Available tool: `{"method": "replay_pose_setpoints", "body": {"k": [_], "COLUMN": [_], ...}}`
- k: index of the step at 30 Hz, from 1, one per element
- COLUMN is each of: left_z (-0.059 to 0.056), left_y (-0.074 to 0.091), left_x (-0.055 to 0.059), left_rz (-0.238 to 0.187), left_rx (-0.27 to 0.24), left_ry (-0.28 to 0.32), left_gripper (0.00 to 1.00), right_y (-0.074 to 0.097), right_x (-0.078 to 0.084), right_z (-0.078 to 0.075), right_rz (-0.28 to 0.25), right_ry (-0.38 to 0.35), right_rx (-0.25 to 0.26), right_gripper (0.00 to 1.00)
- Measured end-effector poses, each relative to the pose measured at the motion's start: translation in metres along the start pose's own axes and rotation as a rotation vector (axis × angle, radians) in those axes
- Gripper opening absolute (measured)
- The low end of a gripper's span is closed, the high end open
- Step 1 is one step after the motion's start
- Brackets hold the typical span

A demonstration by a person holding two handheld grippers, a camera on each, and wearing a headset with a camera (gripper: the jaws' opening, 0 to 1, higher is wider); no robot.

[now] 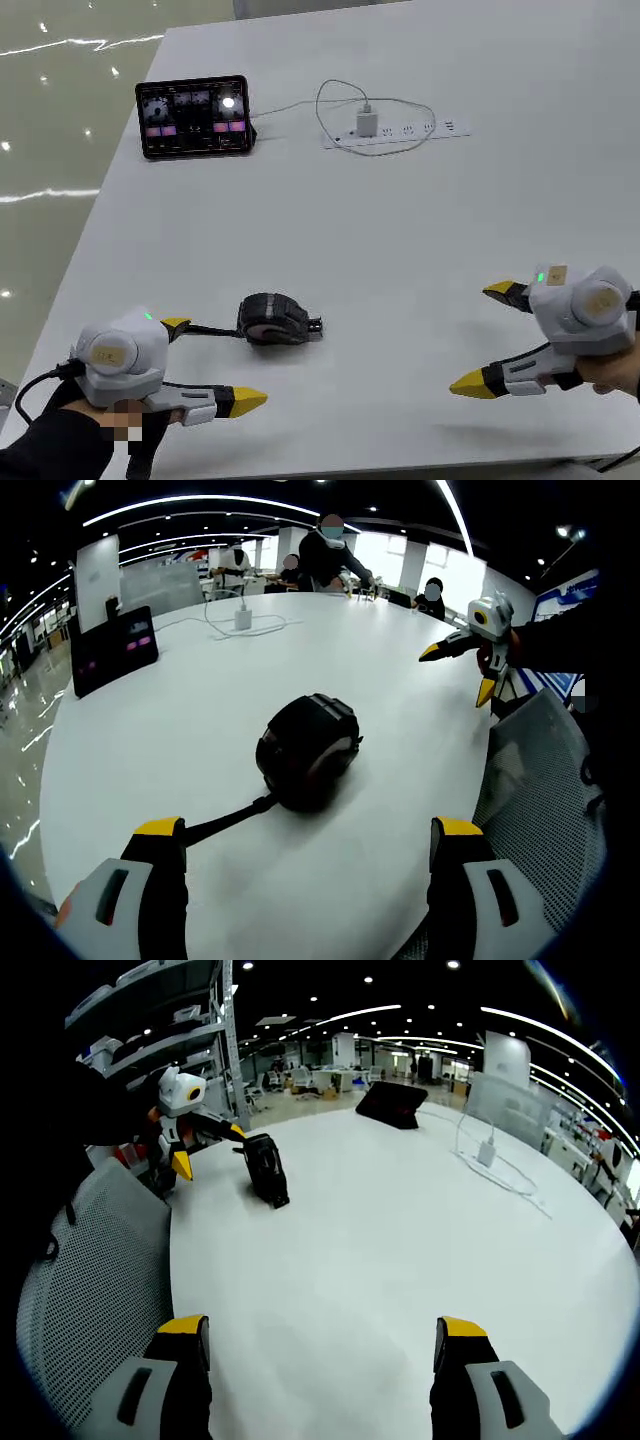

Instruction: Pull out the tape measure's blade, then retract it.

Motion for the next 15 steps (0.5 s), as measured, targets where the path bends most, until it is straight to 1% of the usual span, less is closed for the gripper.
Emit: {"method": "replay_pose_setpoints", "body": {"k": [1,3,5,8,10,11,12,13,15], "left_z": [0.0,0.0,0.001,0.004,0.008,0.007,0.007,0.007,0.007], "left_y": [0.001,0.002,0.006,0.011,0.012,0.013,0.014,0.015,0.017], "left_x": [0.0,0.0,-0.001,0.001,0.004,0.004,0.005,0.005,0.005], "left_rz": [0.003,0.001,-0.004,-0.011,-0.014,-0.014,-0.016,-0.016,-0.017], "left_rx": [0.005,0.002,-0.005,-0.016,-0.023,-0.024,-0.029,-0.03,-0.032], "left_ry": [0.006,0.006,-0.001,-0.002,0.002,0.003,0.006,0.007,0.018], "left_gripper": [0.99,0.99,0.99,0.99,0.99,0.99,0.99,0.99,0.99], "right_y": [0.004,0.012,0.02,0.029,0.036,0.04,0.044,0.047,0.054], "right_x": [0.003,0.01,0.017,0.03,0.038,0.041,0.043,0.046,0.054], "right_z": [-0.002,-0.007,-0.012,-0.016,-0.021,-0.023,-0.024,-0.024,-0.026], "right_rz": [0.001,0.005,0.003,0.012,0.011,0.007,-0.01,-0.008,0.003], "right_ry": [-0.008,-0.01,-0.026,-0.045,-0.071,-0.095,-0.117,-0.125,-0.117], "right_rx": [0.008,0.022,0.037,0.051,0.069,0.075,0.069,0.068,0.083], "right_gripper": [0.95,0.95,0.95,0.97,0.98,0.99,0.99,0.99,0.99]}}
Point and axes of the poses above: the centre of the closed fingertips' face, and the gripper's own axes: y roughly backward along the fingers, z roughly to its left, x roughly out of its underside, the point moved 2 cm from there along y, roughly backward along the fingers, and after that the axes turned 10 degrees about z, right-handed, at the moved point
